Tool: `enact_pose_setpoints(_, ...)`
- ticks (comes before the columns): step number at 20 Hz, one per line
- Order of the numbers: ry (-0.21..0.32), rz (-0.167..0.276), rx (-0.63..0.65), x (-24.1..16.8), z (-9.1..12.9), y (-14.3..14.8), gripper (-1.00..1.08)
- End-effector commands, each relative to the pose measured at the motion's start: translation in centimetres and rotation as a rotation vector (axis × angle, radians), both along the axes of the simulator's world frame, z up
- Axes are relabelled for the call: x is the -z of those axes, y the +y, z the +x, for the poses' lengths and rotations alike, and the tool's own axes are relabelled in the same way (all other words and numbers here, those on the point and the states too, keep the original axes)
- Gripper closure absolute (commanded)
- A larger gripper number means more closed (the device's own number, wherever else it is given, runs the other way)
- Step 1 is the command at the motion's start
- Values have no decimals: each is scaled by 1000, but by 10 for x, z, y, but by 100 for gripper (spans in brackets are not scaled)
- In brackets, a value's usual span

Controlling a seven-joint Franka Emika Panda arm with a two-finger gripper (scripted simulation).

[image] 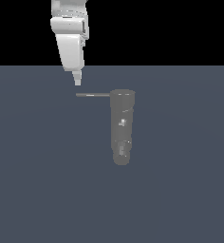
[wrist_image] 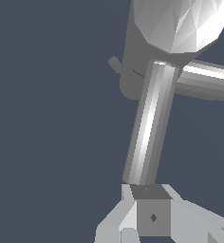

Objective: Turn on the faucet by rotating a designated handle.

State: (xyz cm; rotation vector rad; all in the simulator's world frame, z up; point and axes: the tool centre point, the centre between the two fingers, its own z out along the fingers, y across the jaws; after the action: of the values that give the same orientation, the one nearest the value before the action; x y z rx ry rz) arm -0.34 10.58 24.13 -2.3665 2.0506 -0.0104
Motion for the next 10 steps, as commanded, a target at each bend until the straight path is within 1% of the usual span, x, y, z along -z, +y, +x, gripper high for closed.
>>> enact_pose_setpoints(1, 2, -1, 48, 9, 10, -2, 108)
enact_pose_setpoints(10, 10, -4, 173, 34, 37, -12, 108)
